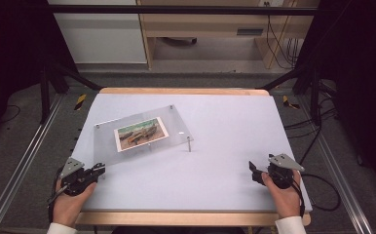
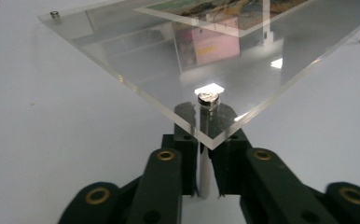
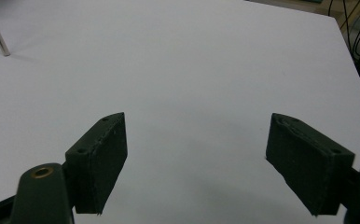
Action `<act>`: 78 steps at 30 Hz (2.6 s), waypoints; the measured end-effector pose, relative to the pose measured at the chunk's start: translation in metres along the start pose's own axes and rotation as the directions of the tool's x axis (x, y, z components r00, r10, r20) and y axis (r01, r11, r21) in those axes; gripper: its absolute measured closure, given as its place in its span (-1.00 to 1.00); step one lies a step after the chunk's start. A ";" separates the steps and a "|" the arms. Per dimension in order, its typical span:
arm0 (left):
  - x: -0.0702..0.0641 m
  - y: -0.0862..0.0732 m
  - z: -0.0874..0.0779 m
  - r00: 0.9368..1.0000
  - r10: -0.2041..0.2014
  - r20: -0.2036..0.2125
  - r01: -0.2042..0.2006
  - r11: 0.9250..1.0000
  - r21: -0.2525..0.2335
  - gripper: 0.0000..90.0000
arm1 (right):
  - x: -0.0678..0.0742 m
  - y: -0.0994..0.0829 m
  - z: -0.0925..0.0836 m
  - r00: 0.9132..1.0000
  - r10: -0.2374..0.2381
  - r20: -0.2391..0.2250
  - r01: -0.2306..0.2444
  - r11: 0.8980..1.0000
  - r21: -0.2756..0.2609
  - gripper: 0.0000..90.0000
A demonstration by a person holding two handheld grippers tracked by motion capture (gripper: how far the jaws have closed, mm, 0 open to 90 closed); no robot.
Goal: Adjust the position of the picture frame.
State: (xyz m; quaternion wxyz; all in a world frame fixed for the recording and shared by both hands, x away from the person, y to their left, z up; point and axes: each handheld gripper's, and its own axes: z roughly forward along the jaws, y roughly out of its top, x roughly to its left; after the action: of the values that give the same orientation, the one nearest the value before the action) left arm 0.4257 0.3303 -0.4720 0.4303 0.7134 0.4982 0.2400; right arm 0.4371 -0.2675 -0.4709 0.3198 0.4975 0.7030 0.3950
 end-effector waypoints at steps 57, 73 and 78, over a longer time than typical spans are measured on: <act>0.008 0.017 -0.012 0.970 -0.202 0.133 0.217 0.970 -0.108 0.88 | 0.144 0.108 0.140 0.905 -0.013 -0.425 0.008 1.000 -0.012 0.74; 0.007 0.016 -0.008 0.978 -0.171 0.120 0.184 0.978 -0.098 0.85 | 0.142 0.109 0.141 0.894 -0.010 -0.448 0.001 1.000 -0.020 0.88; 0.005 0.017 -0.004 0.980 -0.157 0.119 0.169 0.980 -0.102 0.75 | 0.142 0.109 0.141 0.892 -0.007 -0.452 0.000 1.000 -0.014 0.88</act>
State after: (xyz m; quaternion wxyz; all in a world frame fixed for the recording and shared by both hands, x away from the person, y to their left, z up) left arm 0.4333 0.3344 -0.4558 0.5146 0.6573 0.5162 0.1914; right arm 0.5621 -0.0773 -0.4522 0.1517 0.3885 0.7562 0.5042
